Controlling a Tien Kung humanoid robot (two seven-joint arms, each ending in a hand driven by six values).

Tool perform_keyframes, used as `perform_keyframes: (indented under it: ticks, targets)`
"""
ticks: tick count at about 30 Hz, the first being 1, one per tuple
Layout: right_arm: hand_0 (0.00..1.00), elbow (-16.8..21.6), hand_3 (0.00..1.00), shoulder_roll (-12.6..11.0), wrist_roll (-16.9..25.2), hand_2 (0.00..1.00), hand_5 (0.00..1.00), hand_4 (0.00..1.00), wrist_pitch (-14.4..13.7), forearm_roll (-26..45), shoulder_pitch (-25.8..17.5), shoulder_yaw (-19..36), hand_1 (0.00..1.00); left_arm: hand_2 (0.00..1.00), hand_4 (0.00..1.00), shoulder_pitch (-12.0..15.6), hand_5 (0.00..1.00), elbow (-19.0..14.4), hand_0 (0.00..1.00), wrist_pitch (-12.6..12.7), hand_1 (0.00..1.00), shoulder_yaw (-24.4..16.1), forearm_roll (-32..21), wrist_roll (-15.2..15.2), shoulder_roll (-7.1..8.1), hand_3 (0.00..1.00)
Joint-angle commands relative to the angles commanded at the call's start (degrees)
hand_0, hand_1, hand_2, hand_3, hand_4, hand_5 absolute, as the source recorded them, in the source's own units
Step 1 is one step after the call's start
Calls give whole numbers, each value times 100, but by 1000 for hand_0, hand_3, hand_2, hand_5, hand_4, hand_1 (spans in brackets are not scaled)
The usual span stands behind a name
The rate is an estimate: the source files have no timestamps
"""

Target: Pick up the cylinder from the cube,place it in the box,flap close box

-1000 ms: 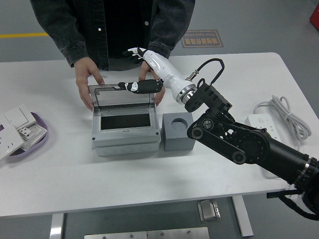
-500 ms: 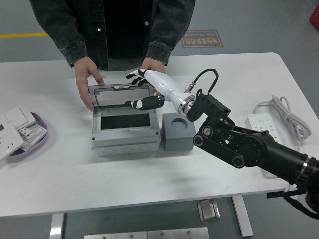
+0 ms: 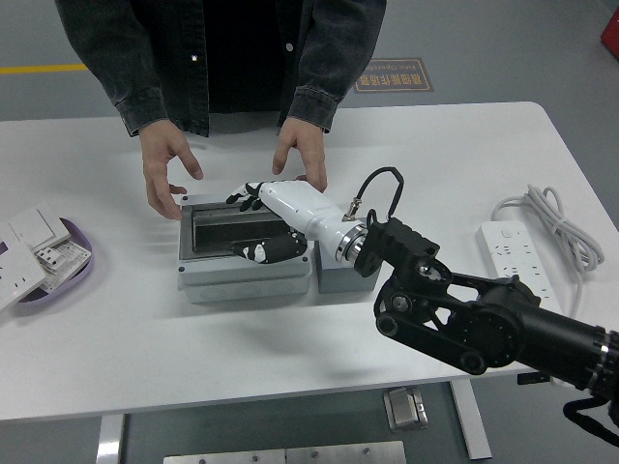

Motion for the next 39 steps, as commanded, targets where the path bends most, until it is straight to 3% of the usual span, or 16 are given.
perform_keyframes:
  ticks: [8, 17, 20, 25, 32, 39]
  targets:
    - [636, 160, 775, -189, 129, 676, 329, 785, -115, 241, -383, 503, 652, 559, 659, 9, 210, -8, 604, 4, 605, -47, 39, 12, -10, 592]
    - [648, 1141, 769, -486, 563, 680, 344, 742, -263, 591, -1369, 1942, 653, 559, 659, 68, 210, -12, 603, 41, 606, 61, -131, 11, -3, 591]
    - [648, 1474, 769, -399, 931, 680, 344, 742, -169, 954, -1855, 2528, 653, 559, 659, 85, 210, -6, 603, 51, 606, 121, -207, -7, -6, 591]
    - [651, 1537, 749, -118, 1429, 673, 333, 733, -70, 1085, -2691, 3494, 648, 559, 658, 152, 210, 17, 604, 68, 605, 320, -451, -73, 6, 591]
    - [690, 1237, 709, 126, 1546, 664, 327, 749, 141, 850, -3572, 4469, 651, 559, 659, 366, 209, 11, 603, 177, 604, 539, -888, -127, 251, 591]
    - [706, 1152, 670, 278, 1162, 669, 306, 754, 218, -112, -3793, 5081, 659, 559, 660, 399, 209, -1, 603, 179, 604, 537, -923, -127, 333, 591]
